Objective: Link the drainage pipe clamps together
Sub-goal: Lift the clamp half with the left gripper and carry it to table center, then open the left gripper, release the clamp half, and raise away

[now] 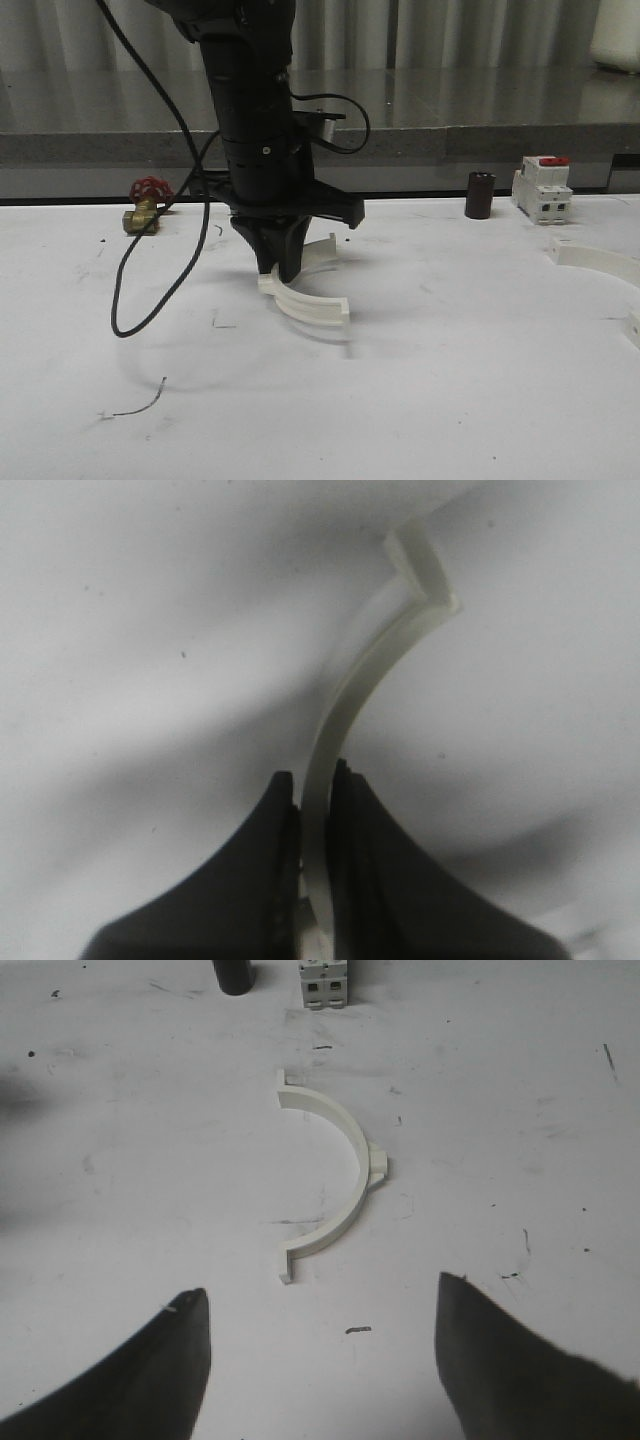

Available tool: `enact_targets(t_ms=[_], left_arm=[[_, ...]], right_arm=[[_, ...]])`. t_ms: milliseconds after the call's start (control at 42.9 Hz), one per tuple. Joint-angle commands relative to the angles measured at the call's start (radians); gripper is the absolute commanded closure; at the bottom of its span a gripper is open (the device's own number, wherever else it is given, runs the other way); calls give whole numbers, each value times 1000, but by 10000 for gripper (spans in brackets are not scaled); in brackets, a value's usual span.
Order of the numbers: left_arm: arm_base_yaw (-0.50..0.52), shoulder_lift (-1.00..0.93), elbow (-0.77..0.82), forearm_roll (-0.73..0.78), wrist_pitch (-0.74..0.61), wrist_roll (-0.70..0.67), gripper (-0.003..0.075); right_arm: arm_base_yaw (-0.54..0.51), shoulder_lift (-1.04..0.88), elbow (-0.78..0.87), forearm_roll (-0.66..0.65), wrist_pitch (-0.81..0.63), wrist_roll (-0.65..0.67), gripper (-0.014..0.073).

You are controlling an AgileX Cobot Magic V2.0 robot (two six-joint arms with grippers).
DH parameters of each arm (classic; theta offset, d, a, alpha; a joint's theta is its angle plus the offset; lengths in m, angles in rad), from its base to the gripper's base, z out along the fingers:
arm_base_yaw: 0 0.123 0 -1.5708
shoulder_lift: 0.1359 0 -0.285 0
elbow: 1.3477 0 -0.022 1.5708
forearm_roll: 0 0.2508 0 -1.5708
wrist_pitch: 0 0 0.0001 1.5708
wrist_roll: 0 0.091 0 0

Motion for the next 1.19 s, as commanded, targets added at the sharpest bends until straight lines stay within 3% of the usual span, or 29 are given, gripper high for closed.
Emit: enact_targets(t_ms=[0,326,862,1165], left_arm=[[-7,-58,-30,0,7,-12,740],[-7,-48,-30,26,38,-12,735],[-7,-55,-30,26,38,-12,433],[-7,-233,-25,46,59,67,429]], right_arm=[[-2,-1,-31,-8,-62,-8,83],[-2,-1,-31,-8,-62,-8,83],[-2,-1,-31,-8,-62,-8,83],[-2,-1,-31,-8,-62,-8,83]])
